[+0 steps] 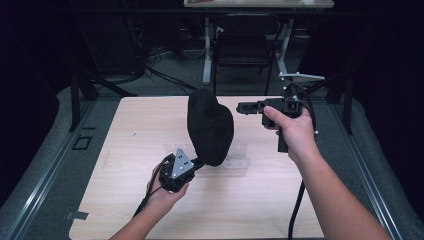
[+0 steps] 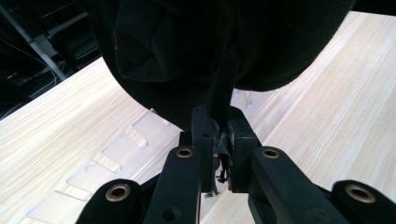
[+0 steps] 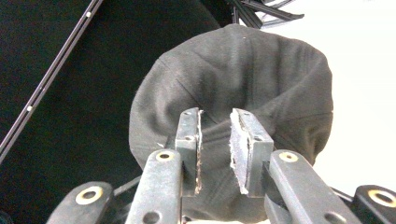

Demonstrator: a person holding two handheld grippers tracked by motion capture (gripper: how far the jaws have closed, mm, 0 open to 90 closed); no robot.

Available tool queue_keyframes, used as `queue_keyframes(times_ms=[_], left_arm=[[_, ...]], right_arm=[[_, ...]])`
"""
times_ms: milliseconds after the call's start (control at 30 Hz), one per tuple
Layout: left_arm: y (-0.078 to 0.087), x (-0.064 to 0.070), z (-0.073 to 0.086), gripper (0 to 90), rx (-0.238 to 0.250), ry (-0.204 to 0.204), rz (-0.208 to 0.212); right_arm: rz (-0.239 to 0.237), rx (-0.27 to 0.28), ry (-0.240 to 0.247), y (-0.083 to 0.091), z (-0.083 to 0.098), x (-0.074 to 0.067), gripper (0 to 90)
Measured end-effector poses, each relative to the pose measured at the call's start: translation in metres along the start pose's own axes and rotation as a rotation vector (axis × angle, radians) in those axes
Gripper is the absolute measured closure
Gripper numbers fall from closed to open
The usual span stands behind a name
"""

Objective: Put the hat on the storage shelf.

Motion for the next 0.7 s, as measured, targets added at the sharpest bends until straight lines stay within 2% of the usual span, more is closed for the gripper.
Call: queue_keyframes(times_ms=[433, 700], left_arm=[[0.001, -0.007, 0.006, 85.1, -0.002, 0.02, 0.003], [0.001, -0.011, 0.012, 84.9, -0.001, 0.063, 0.012]], right_arm=[[0.008, 0.007, -0.005, 0.008, 0.003, 0.006, 71.9], [0.015, 0.014, -0.012, 0.01, 0.005, 0.01, 71.4]])
Point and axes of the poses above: each handheld gripper's, and its own axes: y roughly backward along the jaws, z roughly out of its underside, x roughly to its right, the point moved 6 cm from there along -y, roughly forward along the jaws, and after that the axes turned 12 degrees about y, right-handed, at the moved point
